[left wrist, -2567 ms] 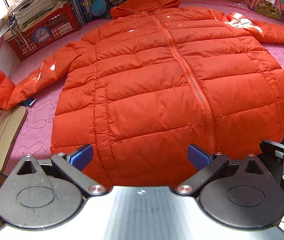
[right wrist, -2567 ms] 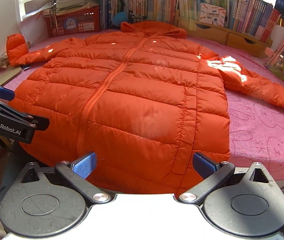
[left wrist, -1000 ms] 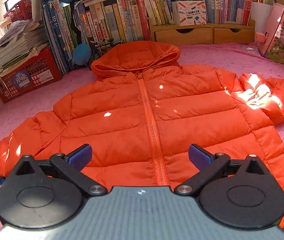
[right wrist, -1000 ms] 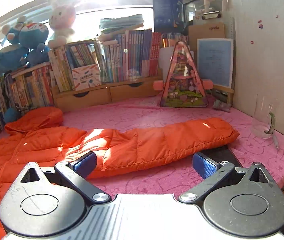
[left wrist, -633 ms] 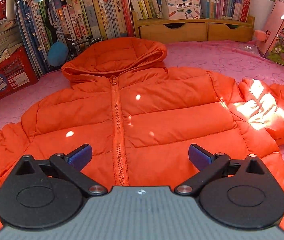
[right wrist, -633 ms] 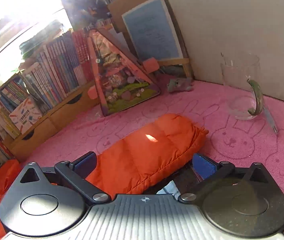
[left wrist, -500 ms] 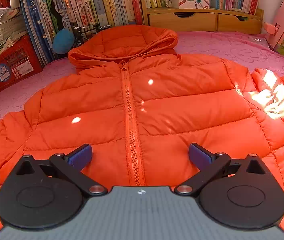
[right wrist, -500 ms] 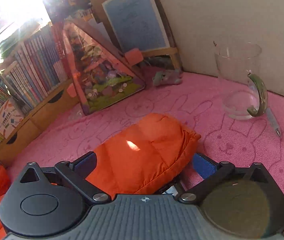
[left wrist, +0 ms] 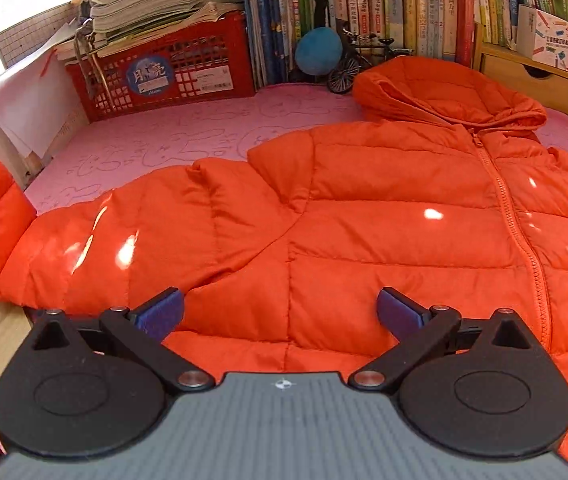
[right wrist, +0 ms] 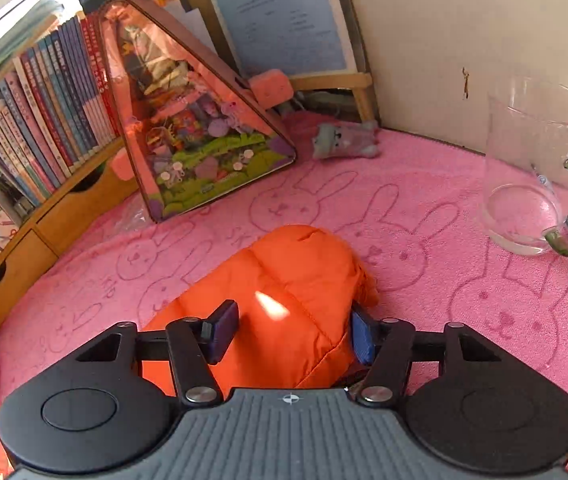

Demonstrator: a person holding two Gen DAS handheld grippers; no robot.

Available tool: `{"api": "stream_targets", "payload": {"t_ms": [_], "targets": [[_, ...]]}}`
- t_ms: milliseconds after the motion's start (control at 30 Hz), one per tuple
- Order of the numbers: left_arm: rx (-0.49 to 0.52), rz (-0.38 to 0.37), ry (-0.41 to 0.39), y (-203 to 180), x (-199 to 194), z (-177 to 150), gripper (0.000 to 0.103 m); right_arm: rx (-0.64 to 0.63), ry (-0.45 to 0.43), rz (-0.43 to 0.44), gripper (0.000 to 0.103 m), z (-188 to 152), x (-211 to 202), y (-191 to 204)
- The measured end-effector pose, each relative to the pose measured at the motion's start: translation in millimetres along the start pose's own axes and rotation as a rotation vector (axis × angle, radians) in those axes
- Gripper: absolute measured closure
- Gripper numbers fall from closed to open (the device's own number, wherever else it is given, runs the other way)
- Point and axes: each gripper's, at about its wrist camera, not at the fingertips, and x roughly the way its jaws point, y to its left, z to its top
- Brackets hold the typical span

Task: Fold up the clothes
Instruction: 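Grasp a sleeve cuff of the orange jacket with the right gripper, then carry the sleeve across the jacket front with the right gripper and release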

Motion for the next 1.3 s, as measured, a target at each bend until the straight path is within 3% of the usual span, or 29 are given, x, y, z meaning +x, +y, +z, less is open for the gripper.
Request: {"api": "stream_targets", "payload": {"t_ms": [67, 167, 300, 467, 633, 667, 700, 767, 867, 967, 1067, 1167, 1233, 1267, 1300], "targets": [[-0.044, 0.004, 0.006, 18, 2, -3, 0.0, -0.028, -0.019, 0.073, 0.066, -3, -17, 29], [-0.11, 0.011, 0.015, 44, 4, -9, 0.0, -0.078, -0.032, 0.244, 0.071, -11, -42, 89], [-0.114, 0.025, -0.019, 61, 4, -19, 0.0, -0.292, 0.024, 0.508, 0.072, -63, -63, 206], [-0.051, 0.029, -0.153, 58, 3, -40, 0.0, -0.561, 0.195, 0.745, 0.074, -178, -75, 341], [-0.052, 0.02, -0.167, 59, 2, -40, 0.0, -0.641, 0.333, 0.842, 0.072, -236, -89, 402], [-0.052, 0.018, -0.168, 60, 2, -40, 0.0, -0.633, 0.319, 0.849, 0.063, -237, -93, 399], [-0.053, 0.017, -0.169, 61, 2, -40, 0.0, -0.629, 0.276, 0.823, 0.056, -232, -96, 390], [-0.053, 0.017, -0.171, 61, 2, -40, 0.0, -0.657, 0.131, 0.682, 0.03, -212, -96, 360], [-0.055, 0.017, -0.174, 62, 2, -41, 0.0, -0.695, -0.079, 0.461, 0.02, -183, -95, 314], [-0.057, 0.016, -0.177, 63, 2, -42, 0.0, -0.749, -0.215, 0.179, 0.018, -155, -76, 254], [-0.058, 0.019, -0.178, 63, 2, -42, 0.0, -0.687, -0.219, 0.077, 0.011, -126, -57, 202], [-0.059, 0.021, -0.179, 63, 2, -42, 0.0, -0.631, -0.171, 0.095, 0.007, -112, -29, 171], [-0.059, 0.02, -0.179, 63, 2, -42, 0.0, -0.653, -0.133, 0.095, 0.012, -113, -12, 169], [-0.06, 0.02, -0.18, 63, 2, -43, 0.0, -0.666, -0.118, 0.078, 0.036, -115, -5, 173], [-0.06, 0.019, -0.18, 63, 2, -43, 0.0, -0.661, -0.112, 0.057, 0.052, -115, -1, 178]]}}
